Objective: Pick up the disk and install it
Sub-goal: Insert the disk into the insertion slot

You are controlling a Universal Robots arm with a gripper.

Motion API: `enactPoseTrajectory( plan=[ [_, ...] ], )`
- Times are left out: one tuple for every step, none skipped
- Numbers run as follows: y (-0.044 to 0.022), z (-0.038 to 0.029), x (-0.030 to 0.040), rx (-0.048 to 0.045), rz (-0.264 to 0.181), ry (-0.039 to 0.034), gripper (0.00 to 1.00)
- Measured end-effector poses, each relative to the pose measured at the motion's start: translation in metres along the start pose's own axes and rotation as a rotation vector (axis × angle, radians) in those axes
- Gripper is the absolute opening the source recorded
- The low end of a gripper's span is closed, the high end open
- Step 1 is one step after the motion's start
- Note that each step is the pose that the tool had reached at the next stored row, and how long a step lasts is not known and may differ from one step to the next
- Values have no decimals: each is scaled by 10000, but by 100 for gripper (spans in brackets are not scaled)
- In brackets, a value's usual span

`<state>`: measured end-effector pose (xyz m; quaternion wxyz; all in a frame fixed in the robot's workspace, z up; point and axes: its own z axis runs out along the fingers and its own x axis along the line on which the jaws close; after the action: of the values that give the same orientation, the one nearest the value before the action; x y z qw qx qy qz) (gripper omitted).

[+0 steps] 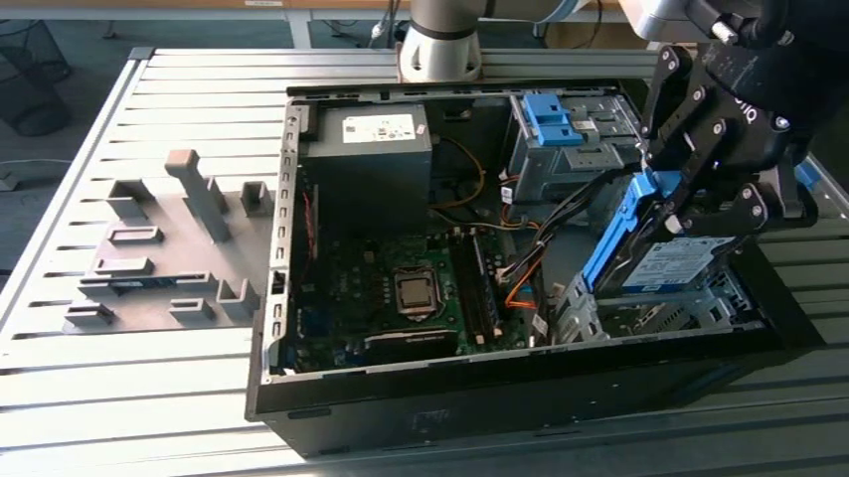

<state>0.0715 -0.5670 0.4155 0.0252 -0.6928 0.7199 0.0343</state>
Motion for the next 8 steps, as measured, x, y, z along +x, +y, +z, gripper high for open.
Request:
enactPoseTrajectory(
  plan=[
    [0, 0, 0, 0, 0, 2, 37],
    [0, 1, 1, -2, 0, -2, 37],
    [0, 1, 2, -1, 0, 4, 38],
    [0, 0, 4, 1, 1, 12, 38],
    [0, 0, 5, 1, 1, 16, 46],
    [0, 0, 5, 1, 0, 17, 46],
    [0, 0, 5, 0, 0, 17, 53],
    [0, 0, 5, 1, 0, 17, 53]
  ],
)
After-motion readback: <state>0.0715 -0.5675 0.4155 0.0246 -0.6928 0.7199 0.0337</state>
